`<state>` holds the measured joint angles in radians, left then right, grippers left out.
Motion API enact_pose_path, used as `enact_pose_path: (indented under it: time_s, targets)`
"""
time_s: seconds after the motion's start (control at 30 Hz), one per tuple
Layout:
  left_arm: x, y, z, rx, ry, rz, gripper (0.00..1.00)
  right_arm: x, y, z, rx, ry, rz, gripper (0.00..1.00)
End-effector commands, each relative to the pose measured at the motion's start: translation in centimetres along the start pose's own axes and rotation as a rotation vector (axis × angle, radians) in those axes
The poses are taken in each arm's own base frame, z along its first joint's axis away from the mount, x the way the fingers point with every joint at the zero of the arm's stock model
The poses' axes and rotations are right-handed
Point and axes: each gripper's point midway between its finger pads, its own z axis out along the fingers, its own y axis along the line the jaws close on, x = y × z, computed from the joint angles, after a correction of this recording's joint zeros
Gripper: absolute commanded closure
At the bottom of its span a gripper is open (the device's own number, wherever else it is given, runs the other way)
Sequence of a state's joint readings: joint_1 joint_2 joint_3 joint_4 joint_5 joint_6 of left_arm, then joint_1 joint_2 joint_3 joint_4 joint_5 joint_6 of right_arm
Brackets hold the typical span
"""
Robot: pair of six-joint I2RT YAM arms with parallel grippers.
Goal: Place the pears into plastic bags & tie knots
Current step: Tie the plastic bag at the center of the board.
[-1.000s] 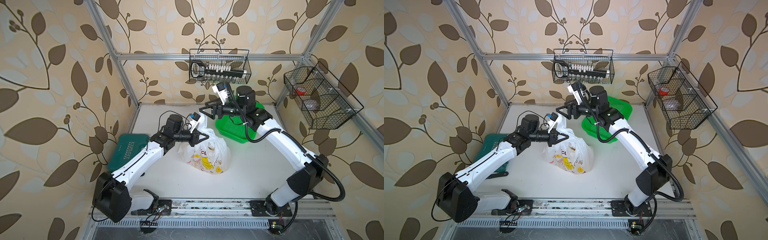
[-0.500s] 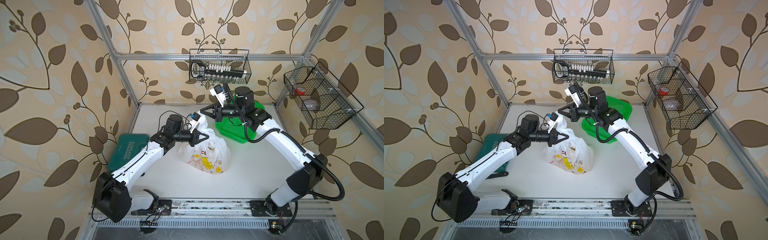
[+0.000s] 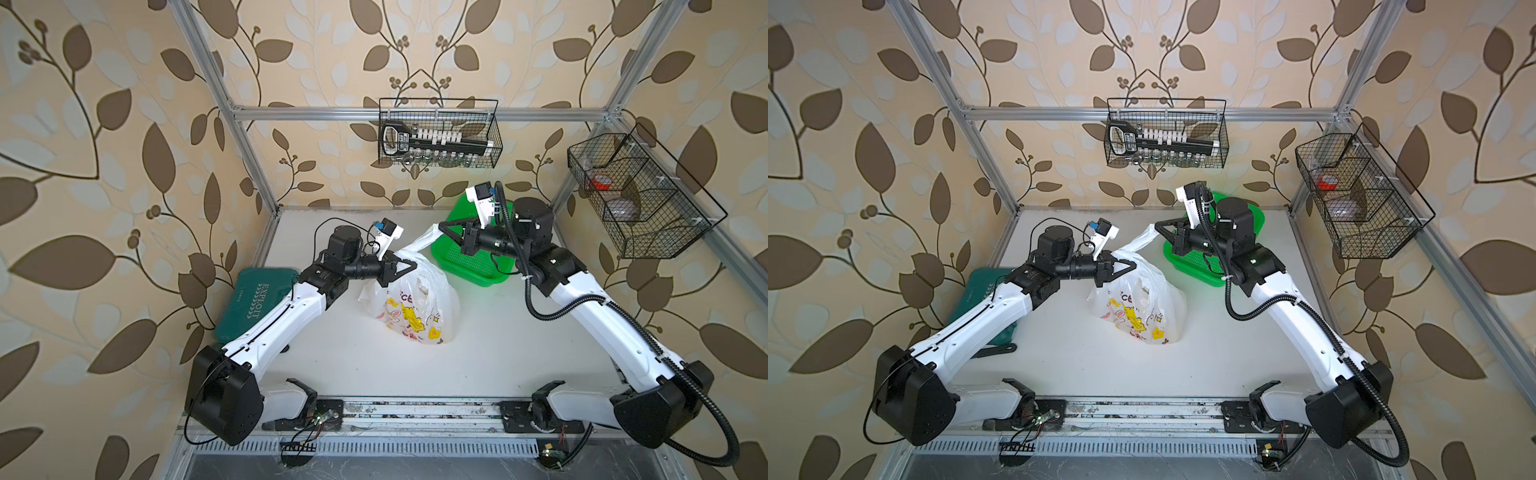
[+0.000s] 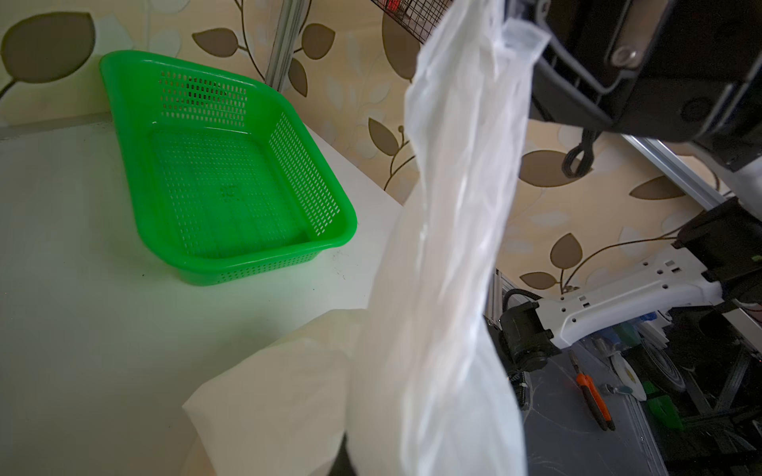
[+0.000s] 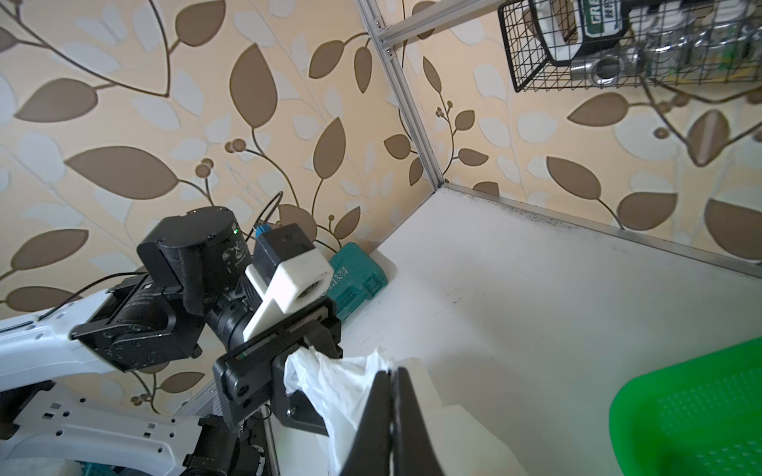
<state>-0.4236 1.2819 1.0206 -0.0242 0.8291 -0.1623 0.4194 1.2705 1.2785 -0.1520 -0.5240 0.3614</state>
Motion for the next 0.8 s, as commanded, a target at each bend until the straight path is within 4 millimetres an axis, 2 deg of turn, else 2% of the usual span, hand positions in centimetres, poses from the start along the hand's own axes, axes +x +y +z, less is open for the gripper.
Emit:
enact_pose_path:
  time_s: [0.0, 0.1, 0.23, 0.3, 0.37, 0.47, 0.6, 0.77]
  targets:
    - [-0.9, 0.3, -0.7, -0.026, -0.038, -0.025, 1.0, -1.3, 0.8, -1.4, 0.012, -0.099, -0.015, 1.0]
    - [-1.1, 1.2, -0.5, -0.054, -0.029, -0.068, 1.0, 0.9, 3.7, -1.5, -0.048, -0.053, -0.041, 1.0]
    - [-1.4, 2.5, -0.2, -0.111, -0.025, -0.116, 1.0, 5.6, 7.3, -1.0, -0.112, 0.042, -0.06, 1.0]
    - [-1.4, 2.8, -0.1, -0.121, -0.026, -0.124, 1.0, 8.2, 8.1, -0.5, -0.11, 0.097, -0.065, 1.0]
    - [-1.6, 2.8, -0.2, -0.126, -0.032, -0.127, 1.0, 10.8, 8.0, 0.2, -0.095, 0.149, -0.046, 1.0]
    - [-1.9, 2.6, -0.3, -0.124, -0.041, -0.129, 1.0, 14.3, 6.3, 1.0, -0.033, 0.198, -0.005, 1.0]
    - [-2.1, 1.9, -0.7, -0.106, -0.053, -0.12, 1.0, 16.6, 2.8, 1.5, 0.106, 0.21, -0.015, 1.0]
    - [-2.5, 0.7, -1.0, -0.066, -0.064, -0.103, 1.0, 18.8, 0.6, 3.5, 0.165, 0.255, -0.008, 1.0]
